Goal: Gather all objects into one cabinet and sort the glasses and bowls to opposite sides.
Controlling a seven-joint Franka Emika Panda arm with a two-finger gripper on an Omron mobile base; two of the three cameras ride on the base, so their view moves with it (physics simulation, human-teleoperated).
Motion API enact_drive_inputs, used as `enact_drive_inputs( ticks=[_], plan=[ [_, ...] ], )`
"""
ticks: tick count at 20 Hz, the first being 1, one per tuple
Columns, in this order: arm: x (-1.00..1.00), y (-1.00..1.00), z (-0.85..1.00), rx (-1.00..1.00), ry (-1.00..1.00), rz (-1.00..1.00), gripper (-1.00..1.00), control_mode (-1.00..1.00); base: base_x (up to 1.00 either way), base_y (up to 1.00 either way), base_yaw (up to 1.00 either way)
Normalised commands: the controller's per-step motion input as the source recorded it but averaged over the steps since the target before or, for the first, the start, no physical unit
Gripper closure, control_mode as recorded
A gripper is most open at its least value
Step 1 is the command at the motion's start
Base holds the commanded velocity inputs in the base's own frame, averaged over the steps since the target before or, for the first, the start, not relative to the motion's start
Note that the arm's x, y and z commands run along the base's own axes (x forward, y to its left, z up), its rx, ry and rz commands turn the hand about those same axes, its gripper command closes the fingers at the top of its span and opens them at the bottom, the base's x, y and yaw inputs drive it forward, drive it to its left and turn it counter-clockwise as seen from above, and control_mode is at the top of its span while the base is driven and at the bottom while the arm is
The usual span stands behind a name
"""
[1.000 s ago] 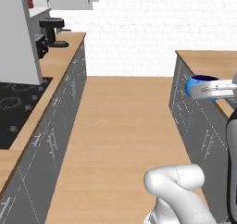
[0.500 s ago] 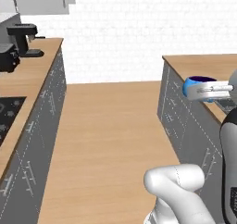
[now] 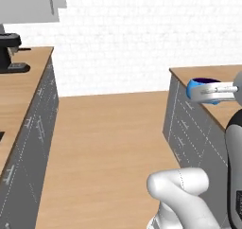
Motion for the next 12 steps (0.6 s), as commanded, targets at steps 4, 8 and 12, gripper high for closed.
enact_drive_inputs(
  ticks=[4, 8, 12],
  plan=[
    [0.00, 0.00, 0.00, 0.00, 0.00, 0.00, 1.00, 1.00, 1.00, 0.04, -0.11],
    [0.00, 0.00, 0.00, 0.00, 0.00, 0.00, 1.00, 1.00, 1.00, 0.09, -0.10],
    [0.00, 0.00, 0.00, 0.00, 0.00, 0.00, 1.00, 1.00, 1.00, 0.07, -0.06]
  ],
)
